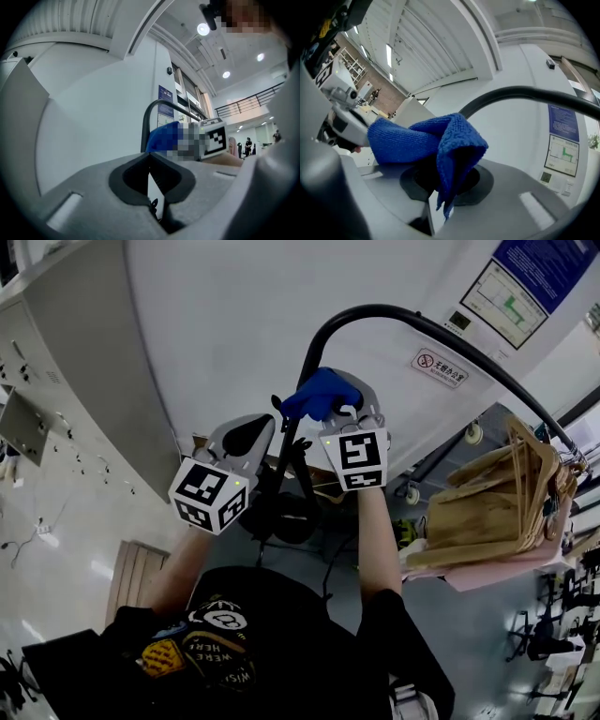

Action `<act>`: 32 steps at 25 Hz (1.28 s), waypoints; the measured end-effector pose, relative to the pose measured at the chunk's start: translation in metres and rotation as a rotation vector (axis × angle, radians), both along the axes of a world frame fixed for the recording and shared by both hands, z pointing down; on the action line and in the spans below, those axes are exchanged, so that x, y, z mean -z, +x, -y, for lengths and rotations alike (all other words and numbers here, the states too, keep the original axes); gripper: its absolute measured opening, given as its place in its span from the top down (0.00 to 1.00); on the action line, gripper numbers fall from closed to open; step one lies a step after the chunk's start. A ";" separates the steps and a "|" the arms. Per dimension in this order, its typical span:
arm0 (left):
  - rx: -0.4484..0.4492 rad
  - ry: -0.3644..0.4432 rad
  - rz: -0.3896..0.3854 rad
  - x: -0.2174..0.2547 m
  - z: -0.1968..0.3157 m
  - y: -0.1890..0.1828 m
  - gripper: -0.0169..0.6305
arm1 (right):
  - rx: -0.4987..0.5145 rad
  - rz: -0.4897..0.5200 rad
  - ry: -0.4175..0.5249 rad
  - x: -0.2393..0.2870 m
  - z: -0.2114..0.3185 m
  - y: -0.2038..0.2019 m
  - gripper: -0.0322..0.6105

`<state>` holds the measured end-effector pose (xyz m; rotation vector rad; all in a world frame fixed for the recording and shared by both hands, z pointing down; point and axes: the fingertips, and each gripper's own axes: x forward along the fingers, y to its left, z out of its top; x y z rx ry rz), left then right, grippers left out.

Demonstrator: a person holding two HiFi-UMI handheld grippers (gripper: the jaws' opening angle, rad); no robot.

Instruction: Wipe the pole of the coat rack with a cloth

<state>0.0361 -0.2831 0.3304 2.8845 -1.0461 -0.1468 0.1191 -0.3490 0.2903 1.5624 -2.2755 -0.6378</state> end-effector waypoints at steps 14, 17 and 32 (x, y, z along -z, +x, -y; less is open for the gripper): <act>0.008 0.030 0.006 0.012 -0.001 -0.010 0.97 | -0.062 0.467 0.220 0.130 0.002 0.054 0.86; 0.013 0.019 0.005 0.007 -0.001 -0.013 0.97 | -0.025 0.259 0.189 0.101 0.004 0.020 0.86; 0.038 -0.025 -0.008 -0.008 -0.003 -0.018 0.97 | -0.073 -0.151 0.006 -0.095 -0.024 -0.024 0.86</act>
